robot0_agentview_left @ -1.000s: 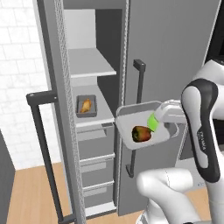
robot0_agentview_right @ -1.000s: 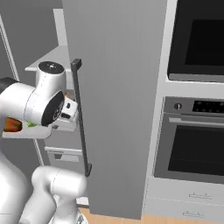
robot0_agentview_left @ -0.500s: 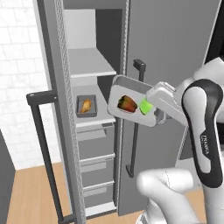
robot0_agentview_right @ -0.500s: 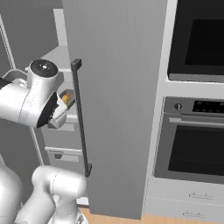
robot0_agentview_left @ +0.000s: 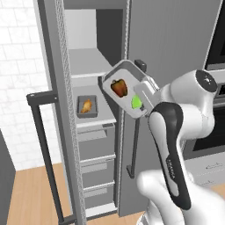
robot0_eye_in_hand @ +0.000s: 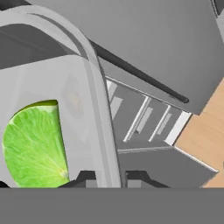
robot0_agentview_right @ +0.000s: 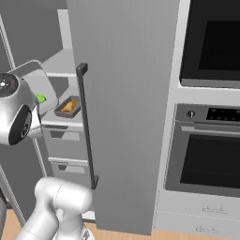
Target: Take the meat container that has the chicken drumstick and place it on the second highest rack of the freezer. Then take the vegetable container that has the lemon wedge and bell pepper and place it on the highest rack of the freezer.
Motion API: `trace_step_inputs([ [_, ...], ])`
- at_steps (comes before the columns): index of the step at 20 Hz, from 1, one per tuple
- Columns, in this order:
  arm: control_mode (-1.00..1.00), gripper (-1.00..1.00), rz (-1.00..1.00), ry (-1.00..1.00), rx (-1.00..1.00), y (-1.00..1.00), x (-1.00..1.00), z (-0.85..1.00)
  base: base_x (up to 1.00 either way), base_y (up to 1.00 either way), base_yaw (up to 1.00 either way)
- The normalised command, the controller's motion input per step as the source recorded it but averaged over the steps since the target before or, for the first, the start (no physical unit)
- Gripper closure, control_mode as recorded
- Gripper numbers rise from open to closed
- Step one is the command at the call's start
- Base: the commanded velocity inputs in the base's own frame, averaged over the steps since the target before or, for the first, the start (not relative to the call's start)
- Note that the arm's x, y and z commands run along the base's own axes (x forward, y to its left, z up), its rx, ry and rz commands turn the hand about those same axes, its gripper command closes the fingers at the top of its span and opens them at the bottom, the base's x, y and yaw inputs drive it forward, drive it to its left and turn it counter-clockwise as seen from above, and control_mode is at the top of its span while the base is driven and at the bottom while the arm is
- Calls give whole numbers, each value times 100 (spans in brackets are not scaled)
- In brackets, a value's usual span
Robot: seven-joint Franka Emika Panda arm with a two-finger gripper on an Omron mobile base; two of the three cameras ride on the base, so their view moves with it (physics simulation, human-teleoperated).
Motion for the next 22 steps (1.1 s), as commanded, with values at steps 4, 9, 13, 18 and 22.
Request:
trace_step_inputs([
  [4, -100, 100, -33, 0, 13, 46, 39, 30, 0, 0, 0],
  [9, -100, 100, -10, 1, 6, 20, 31, 20, 0, 0, 0],
  [13, -100, 100, 0, 0, 0, 0, 0, 0, 0, 0, 0],
  [18, -100, 100, -13, 2, 0, 8, 75, 0, 0, 0, 0],
  [22, -100, 100, -19, 7, 0, 24, 100, 0, 0, 0, 0],
])
